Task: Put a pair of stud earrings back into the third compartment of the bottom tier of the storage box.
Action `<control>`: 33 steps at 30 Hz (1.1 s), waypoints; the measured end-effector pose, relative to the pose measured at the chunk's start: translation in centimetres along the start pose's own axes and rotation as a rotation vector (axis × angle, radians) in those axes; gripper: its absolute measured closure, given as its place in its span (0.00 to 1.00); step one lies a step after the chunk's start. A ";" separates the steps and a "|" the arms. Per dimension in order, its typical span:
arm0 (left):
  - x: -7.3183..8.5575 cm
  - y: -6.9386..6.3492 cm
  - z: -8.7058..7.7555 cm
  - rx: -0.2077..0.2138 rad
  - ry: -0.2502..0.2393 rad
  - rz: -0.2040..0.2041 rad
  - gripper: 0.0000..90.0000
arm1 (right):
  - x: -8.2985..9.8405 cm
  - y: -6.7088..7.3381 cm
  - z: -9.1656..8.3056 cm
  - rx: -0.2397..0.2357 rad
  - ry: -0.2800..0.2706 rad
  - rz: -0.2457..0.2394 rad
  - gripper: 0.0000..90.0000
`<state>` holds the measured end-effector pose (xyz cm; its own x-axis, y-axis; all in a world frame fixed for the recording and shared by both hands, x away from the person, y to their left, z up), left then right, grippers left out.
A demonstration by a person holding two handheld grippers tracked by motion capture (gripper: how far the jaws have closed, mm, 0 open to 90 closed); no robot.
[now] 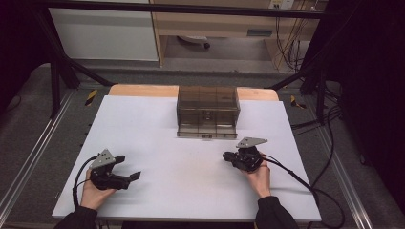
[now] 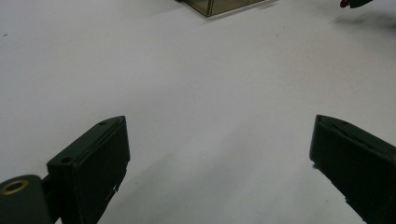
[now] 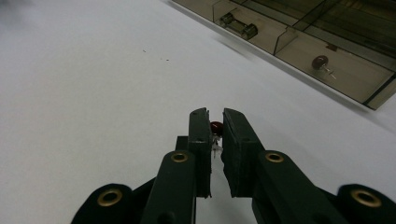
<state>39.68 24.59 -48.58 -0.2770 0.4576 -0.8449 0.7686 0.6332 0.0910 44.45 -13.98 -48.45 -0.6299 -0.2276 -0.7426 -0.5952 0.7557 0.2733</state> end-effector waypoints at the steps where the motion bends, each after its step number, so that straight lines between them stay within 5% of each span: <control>1: 0.0 0.0 0.0 0.000 0.000 0.000 0.05 | 0.0 0.0 -0.1 0.001 0.000 0.001 0.92; 33: 0.1 0.1 0.0 -0.001 0.003 -0.001 0.05 | -3.5 -0.4 -1.7 0.021 -0.045 0.003 0.92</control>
<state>39.72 24.67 -48.61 -0.2799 0.4588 -0.8433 0.7676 0.6345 0.0904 46.05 -14.56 -44.97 -0.6088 -0.1978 -0.7683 -0.5821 0.7694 0.2631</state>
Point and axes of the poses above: each handheld gripper's, and its own axes: z roughly forward along the jaws, x roughly out of its underside, y roughly to its left, the point moved 7 cm from there along z, roughly forward along the jaws, and after that the axes turned 13 degrees about z, right-handed, at the moved point
